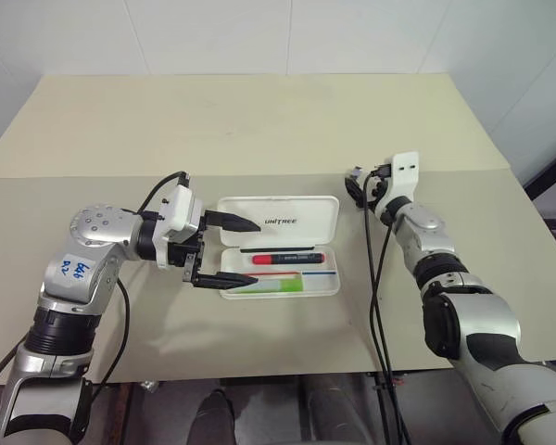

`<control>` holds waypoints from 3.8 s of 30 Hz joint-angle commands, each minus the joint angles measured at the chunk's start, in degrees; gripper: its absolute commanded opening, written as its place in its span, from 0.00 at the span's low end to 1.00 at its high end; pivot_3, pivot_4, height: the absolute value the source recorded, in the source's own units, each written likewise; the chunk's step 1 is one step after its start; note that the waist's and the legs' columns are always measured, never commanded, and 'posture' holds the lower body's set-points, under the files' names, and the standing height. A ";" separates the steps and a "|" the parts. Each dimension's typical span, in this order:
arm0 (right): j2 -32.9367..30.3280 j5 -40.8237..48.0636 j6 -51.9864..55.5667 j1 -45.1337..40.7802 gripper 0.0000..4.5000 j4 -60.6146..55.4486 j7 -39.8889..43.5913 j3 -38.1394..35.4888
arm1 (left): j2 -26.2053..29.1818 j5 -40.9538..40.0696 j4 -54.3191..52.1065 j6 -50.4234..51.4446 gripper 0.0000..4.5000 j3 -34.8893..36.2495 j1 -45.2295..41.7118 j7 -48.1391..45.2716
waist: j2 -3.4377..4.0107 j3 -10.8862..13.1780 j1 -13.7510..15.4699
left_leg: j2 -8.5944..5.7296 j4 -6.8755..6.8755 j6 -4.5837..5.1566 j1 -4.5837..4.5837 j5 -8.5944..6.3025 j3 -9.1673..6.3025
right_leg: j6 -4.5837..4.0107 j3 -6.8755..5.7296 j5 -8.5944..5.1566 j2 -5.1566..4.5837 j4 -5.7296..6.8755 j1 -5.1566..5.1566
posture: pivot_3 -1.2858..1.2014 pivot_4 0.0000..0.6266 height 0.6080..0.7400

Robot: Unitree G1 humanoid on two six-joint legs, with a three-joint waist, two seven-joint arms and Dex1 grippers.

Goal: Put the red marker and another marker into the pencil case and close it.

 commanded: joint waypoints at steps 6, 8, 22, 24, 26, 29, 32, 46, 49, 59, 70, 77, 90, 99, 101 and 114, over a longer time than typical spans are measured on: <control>1.79 -1.37 -0.63 -3.35 0.99 1.42 0.18 -0.33 | 1.31 -1.73 -3.79 0.86 1.00 1.92 0.35 0.83 | 0.01 0.01 -0.03 | 0.00 -0.01 0.00 0.00 0.00 0.00 | 0.00 0.00 0.00 0.00 0.00 0.00 | 0.52 0.24 1.00; 2.12 -1.73 -0.30 -3.56 0.99 1.74 0.15 -0.30 | 1.53 -1.79 -4.07 1.03 1.00 2.10 0.50 0.95 | 0.01 0.01 -0.04 | 0.00 -0.01 0.00 0.00 0.00 -0.01 | 0.00 -0.01 0.00 0.00 0.00 0.00 | 0.52 0.24 1.00; 3.74 -2.61 3.80 -5.01 0.99 3.41 -3.98 -1.48 | 2.56 -2.55 -6.62 2.37 1.00 3.06 1.97 2.42 | 0.01 0.01 -0.06 | 0.00 -0.02 0.00 0.00 0.00 -0.01 | 0.00 -0.01 0.00 0.00 0.00 0.00 | 0.52 0.24 1.00; 3.90 -2.73 5.36 -5.07 0.95 3.69 -5.10 -1.66 | 2.66 -2.58 -6.76 2.43 1.00 3.09 2.01 2.63 | 0.01 0.01 -0.07 | 0.00 -0.01 0.00 0.00 0.00 -0.01 | 0.00 -0.01 0.00 0.00 0.01 -0.01 | 0.52 0.24 1.00; 3.99 -2.81 6.36 -5.01 0.86 3.86 -6.28 -1.88 | 2.76 -2.59 -6.91 2.43 1.00 3.19 2.11 2.87 | 0.01 0.01 -0.07 | 0.00 -0.01 0.00 0.00 0.00 -0.01 | 0.00 -0.01 0.00 0.00 0.02 0.00 | 0.52 0.24 1.00; 4.02 -2.85 6.95 -4.98 0.62 3.85 -6.94 -2.31 | 2.91 -2.63 -6.98 2.32 1.00 3.22 2.21 3.13 | 0.01 0.01 -0.07 | 0.00 -0.01 0.00 0.01 0.00 -0.02 | 0.00 -0.01 0.00 0.00 0.02 -0.01 | 0.52 0.24 1.00; 3.93 -3.01 6.84 -5.04 0.37 3.74 -6.99 -2.54 | 2.93 -2.66 -7.01 2.23 1.00 3.22 2.23 3.28 | 0.01 0.01 -0.31 | 0.00 -0.02 0.00 0.01 0.00 -0.02 | 0.00 -0.01 0.00 0.00 0.01 0.00 | 0.52 0.24 1.00; 3.18 -2.84 5.24 -4.58 0.00 2.89 -5.12 -2.61 | 1.94 -2.23 -6.05 1.51 1.00 2.55 1.17 3.25 | 0.01 0.01 -0.76 | 0.00 -0.02 0.00 0.04 0.00 -0.02 | 0.00 -0.01 0.00 0.00 0.05 0.00 | 0.52 0.24 1.00; 2.89 -2.27 4.24 -4.77 0.00 2.13 -3.90 -2.98 | 1.78 -2.18 -5.89 1.37 1.00 2.56 0.93 3.13 | 0.01 0.01 -0.79 | 0.00 -0.03 0.00 0.03 0.00 -0.02 | 0.00 -0.01 0.00 0.00 0.04 0.00 | 0.52 0.24 1.00; 1.84 -0.67 1.47 -1.42 0.00 -4.28 2.01 -3.05 | 1.25 -2.00 -5.40 0.94 1.00 2.18 0.46 2.72 | 0.01 0.01 -0.65 | 0.00 -0.04 -0.01 0.03 0.00 -0.02 | 0.00 -0.01 0.00 0.00 0.03 0.00 | 0.52 0.24 1.00; -2.49 3.85 13.78 13.57 0.00 -41.25 9.36 -1.18 | 0.00 -1.42 -2.09 -0.83 1.00 0.42 -1.94 1.18 | 0.04 0.02 0.31 | 0.00 -0.06 -0.01 0.00 0.00 -0.03 | 0.02 -0.02 -0.01 0.00 0.04 -0.02 | 0.52 0.24 1.00; -8.71 9.66 29.05 25.06 0.00 -68.25 11.44 -2.09 | -1.49 -0.90 0.95 -2.41 1.00 -0.88 -3.75 -0.44 | 0.07 0.04 1.38 | 0.00 0.00 -0.01 0.00 0.00 -0.03 | 0.00 -0.04 -0.03 0.00 0.06 -0.03 | 0.52 0.24 1.00; -23.36 30.12 47.44 42.64 0.00 -102.80 22.57 -5.59 | -3.88 0.25 5.84 -5.19 1.00 -2.58 -6.84 -3.10 | 0.06 0.04 3.57 | 0.00 0.06 0.04 -0.06 -0.02 -0.01 | -0.06 -0.03 -0.08 0.00 -0.04 -0.02 | 0.52 0.24 1.00; -34.26 31.04 42.99 45.09 0.00 -100.12 39.96 -0.25 | -4.48 0.72 8.29 -6.60 1.00 -2.78 -7.39 -5.17 | 0.02 0.02 3.98 | 0.00 0.17 0.04 -0.05 -0.02 0.05 | -0.64 -0.01 -0.39 0.00 -0.16 0.01 | 0.52 0.24 1.00; -35.40 29.24 40.51 43.57 0.00 -96.87 43.70 2.36 | -4.02 0.84 8.35 -6.76 1.00 -2.52 -6.93 -5.44 | 0.02 0.02 3.94 | 0.00 0.20 0.04 -0.04 -0.02 0.06 | -0.65 -0.01 -0.40 0.00 -0.16 0.01 | 0.52 0.24 1.00; -31.92 12.79 20.27 25.49 0.00 -69.14 66.95 21.82 | 1.56 -1.27 2.42 -5.23 1.00 1.85 3.26 -5.21 | 0.04 0.03 3.23 | 0.01 0.22 0.04 -0.03 -0.02 0.08 | -0.47 -0.01 -0.33 0.00 -0.11 -0.01 | 0.52 0.24 1.00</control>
